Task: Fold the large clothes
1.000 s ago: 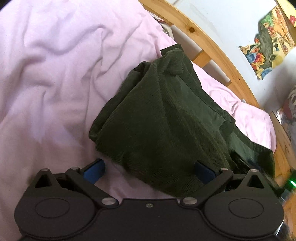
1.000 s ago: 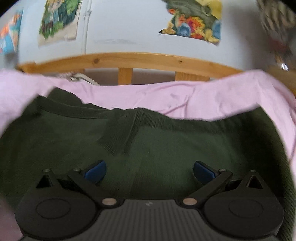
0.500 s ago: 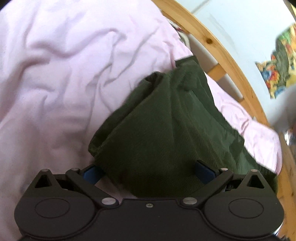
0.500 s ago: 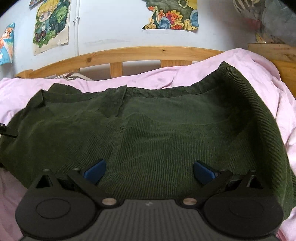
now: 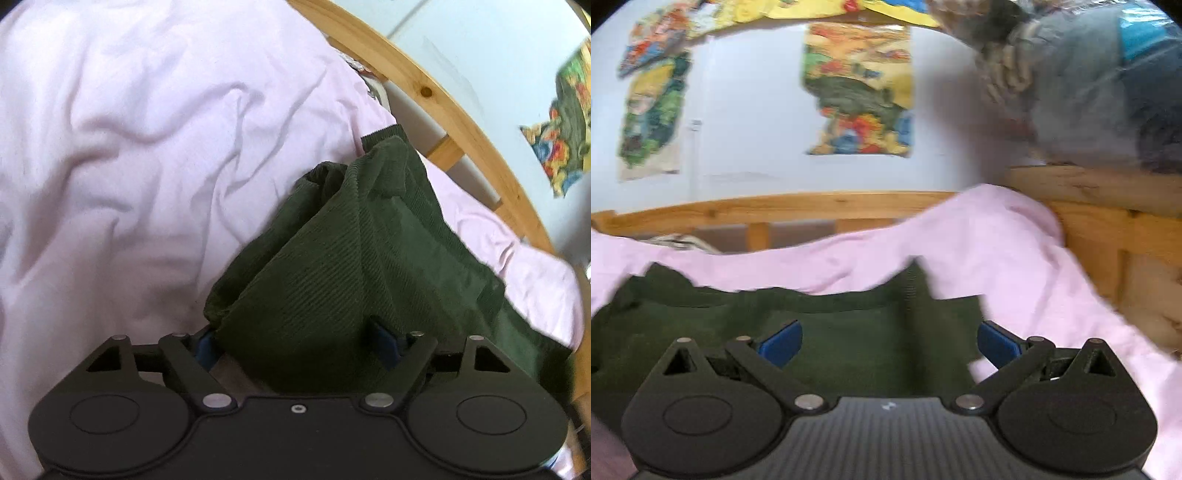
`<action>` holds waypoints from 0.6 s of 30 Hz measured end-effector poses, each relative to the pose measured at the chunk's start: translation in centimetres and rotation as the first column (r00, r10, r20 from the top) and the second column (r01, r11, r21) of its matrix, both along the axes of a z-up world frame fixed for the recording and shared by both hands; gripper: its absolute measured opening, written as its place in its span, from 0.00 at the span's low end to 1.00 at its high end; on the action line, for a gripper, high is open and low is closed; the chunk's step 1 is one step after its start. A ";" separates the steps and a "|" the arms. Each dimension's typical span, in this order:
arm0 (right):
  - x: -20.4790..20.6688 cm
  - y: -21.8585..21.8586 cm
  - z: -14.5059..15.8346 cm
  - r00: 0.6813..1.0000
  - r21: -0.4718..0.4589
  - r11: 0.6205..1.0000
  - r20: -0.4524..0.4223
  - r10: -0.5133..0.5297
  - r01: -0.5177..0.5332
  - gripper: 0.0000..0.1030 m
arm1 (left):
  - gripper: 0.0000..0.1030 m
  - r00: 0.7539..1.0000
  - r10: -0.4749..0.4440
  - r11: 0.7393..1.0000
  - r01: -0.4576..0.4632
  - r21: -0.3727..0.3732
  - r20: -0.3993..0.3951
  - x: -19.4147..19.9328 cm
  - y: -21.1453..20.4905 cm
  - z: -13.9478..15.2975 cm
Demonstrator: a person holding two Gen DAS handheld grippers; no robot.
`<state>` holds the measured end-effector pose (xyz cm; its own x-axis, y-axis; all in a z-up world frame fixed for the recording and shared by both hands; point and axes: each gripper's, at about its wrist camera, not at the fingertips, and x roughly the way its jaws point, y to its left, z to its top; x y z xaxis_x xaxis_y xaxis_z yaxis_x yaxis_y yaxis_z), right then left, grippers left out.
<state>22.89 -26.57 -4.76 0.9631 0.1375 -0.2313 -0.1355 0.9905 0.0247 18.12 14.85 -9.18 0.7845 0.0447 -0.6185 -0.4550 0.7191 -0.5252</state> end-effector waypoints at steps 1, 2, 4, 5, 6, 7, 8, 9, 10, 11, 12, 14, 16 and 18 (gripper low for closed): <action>1.0 -1.1 -0.2 0.999 0.013 1.000 -0.041 -0.013 0.013 1.00 | 0.80 1.000 -0.003 1.000 0.003 0.004 0.000 0.0 0.0 0.0; 2.0 -2.2 -0.8 0.995 0.041 0.999 -0.100 -0.017 0.021 1.00 | 0.80 1.000 -0.003 1.000 0.003 0.000 -0.002 0.1 0.1 -0.1; 3.8 -4.5 -2.3 0.978 0.152 0.987 -0.210 -0.009 0.042 1.00 | 0.79 1.000 0.005 1.000 -0.005 -0.017 -0.004 0.3 0.3 -0.1; 4.3 -5.4 -2.9 0.970 0.207 0.977 -0.243 -0.001 0.053 1.00 | 0.79 1.000 0.012 1.000 -0.013 -0.022 -0.008 0.4 0.4 -0.1; 4.7 -6.0 -3.6 0.963 0.251 0.966 -0.268 0.006 0.064 0.99 | 0.75 1.000 0.021 1.000 -0.021 -0.020 -0.010 0.5 0.3 0.0; 5.1 -6.4 -4.1 0.959 0.282 0.957 -0.284 0.012 0.071 0.99 | 0.69 1.000 0.028 1.000 -0.028 -0.009 -0.014 0.6 0.2 0.2; 5.1 -6.5 -4.3 0.958 0.285 0.956 -0.285 0.013 0.072 0.99 | 0.65 0.999 0.032 0.999 -0.032 0.007 -0.020 0.6 0.0 0.4; 5.2 -6.4 -4.3 0.959 0.274 0.959 -0.283 0.010 0.071 0.99 | 0.57 0.999 0.027 0.999 -0.026 0.025 -0.020 0.7 -0.3 0.7; 5.3 -6.1 -4.3 0.960 0.260 0.963 -0.279 0.010 0.066 0.99 | 0.46 0.999 0.024 0.999 -0.023 0.048 -0.022 0.7 -0.5 1.1; 5.2 -5.8 -4.3 0.961 0.250 0.967 -0.275 0.012 0.059 0.98 | 0.39 1.000 0.014 0.996 -0.013 0.084 -0.017 0.7 -0.9 1.6; 5.2 -5.4 -4.3 0.963 0.242 0.969 -0.270 0.009 0.058 0.98 | 0.26 1.000 -0.005 0.994 0.005 0.113 -0.007 0.7 -1.2 2.1; 5.0 -4.4 -4.3 0.968 0.210 0.976 -0.250 -0.009 0.064 1.00 | 0.22 0.999 -0.047 0.975 0.044 0.216 0.009 0.7 -2.6 3.6; 4.5 -3.6 -4.3 0.972 0.171 0.984 -0.235 -0.016 0.057 1.00 | 0.19 0.994 -0.110 0.944 0.097 0.315 0.024 0.7 -4.2 5.1; 4.6 -3.1 -4.6 0.967 0.139 0.989 -0.254 -0.014 0.051 1.00 | 0.19 0.987 -0.158 0.905 0.136 0.404 0.020 0.7 -5.9 6.3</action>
<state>27.49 -29.65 -9.39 0.8809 0.1565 -0.4467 -0.0742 0.9778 0.1961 18.82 8.97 -2.91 0.8310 0.1617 -0.5322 -0.3084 0.9302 -0.1989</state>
